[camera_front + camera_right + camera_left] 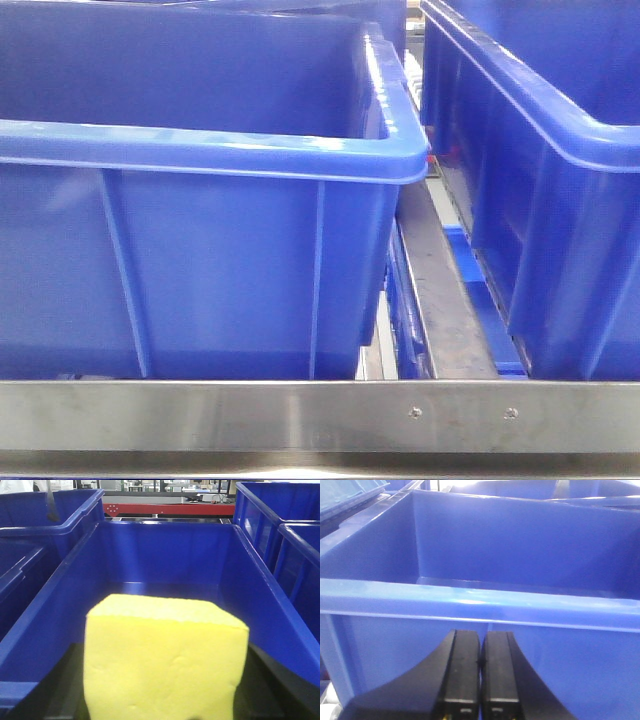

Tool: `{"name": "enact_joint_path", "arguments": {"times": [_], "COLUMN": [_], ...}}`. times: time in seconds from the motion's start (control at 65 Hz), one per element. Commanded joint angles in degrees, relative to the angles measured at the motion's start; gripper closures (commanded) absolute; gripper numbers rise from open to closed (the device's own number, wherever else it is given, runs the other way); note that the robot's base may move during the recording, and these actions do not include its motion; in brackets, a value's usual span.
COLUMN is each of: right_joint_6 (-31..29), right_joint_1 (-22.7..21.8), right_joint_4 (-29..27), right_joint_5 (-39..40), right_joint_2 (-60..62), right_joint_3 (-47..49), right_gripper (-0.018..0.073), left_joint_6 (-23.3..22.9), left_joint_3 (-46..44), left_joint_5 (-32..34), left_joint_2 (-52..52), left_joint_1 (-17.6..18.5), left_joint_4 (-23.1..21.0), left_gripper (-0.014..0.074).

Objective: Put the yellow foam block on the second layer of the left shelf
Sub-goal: 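Move the right gripper with the cube over a blue bin on the shelf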

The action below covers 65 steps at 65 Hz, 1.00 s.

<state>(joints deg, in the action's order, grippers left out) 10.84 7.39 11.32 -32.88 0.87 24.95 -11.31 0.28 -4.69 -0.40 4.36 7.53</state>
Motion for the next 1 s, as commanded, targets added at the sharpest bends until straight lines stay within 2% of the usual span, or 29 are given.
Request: {"name": "enact_joint_path", "arguments": {"times": [0.0, 0.507, 0.799, 0.984], "right_joint_6": [-0.4, -0.4, -0.3, 0.0], "right_joint_1": [-0.3, -0.3, -0.3, -0.3], "right_joint_4": [0.9, 1.0, 1.0, 0.3], "right_joint_5": [5.3, 5.1, 1.5, -5.5], "right_joint_2": [0.3, -2.4, -26.8, -42.9], "right_joint_3": [1.5, 3.1, 19.1, 31.6], "right_gripper": [0.0239, 0.0239, 0.0240, 0.0240], "left_joint_6": [-0.2, -0.2, -0.2, -0.2], "left_joint_3": [1.5, 1.5, 1.5, 1.5], "left_joint_5": [5.0, 5.0, 5.0, 5.0], "left_joint_2": [0.4, 0.4, 0.4, 0.4], "left_joint_1": [0.3, 0.3, 0.3, 0.3], "left_joint_4": [-0.4, -0.4, -0.4, -0.4], "left_gripper": [0.0460, 0.0460, 0.0460, 0.0460]}}
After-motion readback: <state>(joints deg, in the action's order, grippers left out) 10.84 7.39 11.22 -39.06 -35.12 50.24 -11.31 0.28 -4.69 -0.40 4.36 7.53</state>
